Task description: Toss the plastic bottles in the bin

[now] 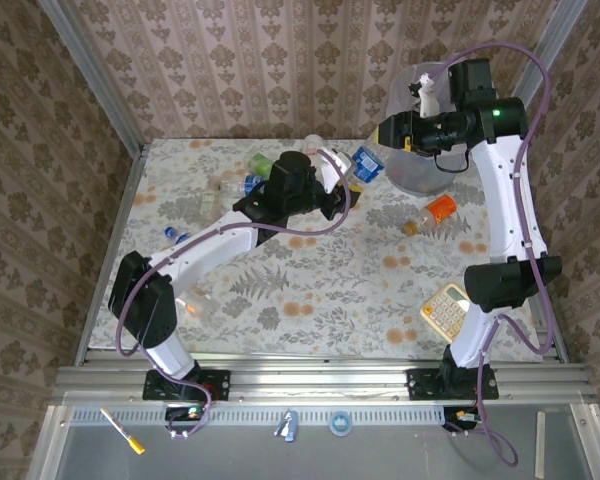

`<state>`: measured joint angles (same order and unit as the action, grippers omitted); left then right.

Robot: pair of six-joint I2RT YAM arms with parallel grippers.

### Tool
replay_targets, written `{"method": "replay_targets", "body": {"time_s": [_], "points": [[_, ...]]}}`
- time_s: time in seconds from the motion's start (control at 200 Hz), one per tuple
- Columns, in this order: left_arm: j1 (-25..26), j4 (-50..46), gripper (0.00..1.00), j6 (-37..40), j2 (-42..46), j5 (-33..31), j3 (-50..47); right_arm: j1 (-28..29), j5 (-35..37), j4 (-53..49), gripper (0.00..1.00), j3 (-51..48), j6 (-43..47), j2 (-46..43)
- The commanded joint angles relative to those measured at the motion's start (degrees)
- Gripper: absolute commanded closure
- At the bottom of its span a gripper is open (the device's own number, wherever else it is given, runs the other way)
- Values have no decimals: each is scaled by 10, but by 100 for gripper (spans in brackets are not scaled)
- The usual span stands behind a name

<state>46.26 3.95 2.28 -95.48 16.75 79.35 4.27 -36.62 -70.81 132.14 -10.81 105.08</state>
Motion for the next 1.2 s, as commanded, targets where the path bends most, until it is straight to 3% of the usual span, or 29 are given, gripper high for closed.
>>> {"method": "replay_targets", "body": {"time_s": [0.0,0.055,0.12,0.44,0.81,1.0,1.195], "points": [[5,39,32,-9,26,7,-8,5,-17,-9,48,6,4,9],[1,42,11,-20,26,1,-11,4,-10,-9,49,12,5,8],[-6,47,1,-37,27,2,-17,4,4,-9,51,19,7,7],[-28,56,0,-75,34,15,-50,3,112,36,53,24,7,-30],[-36,49,0,-81,37,8,-64,-2,283,203,59,-72,11,-134],[-38,34,0,-78,32,10,-54,-5,387,341,62,-160,38,-206],[-38,27,0,-77,28,7,-50,-9,501,545,63,-267,87,-289]]}}
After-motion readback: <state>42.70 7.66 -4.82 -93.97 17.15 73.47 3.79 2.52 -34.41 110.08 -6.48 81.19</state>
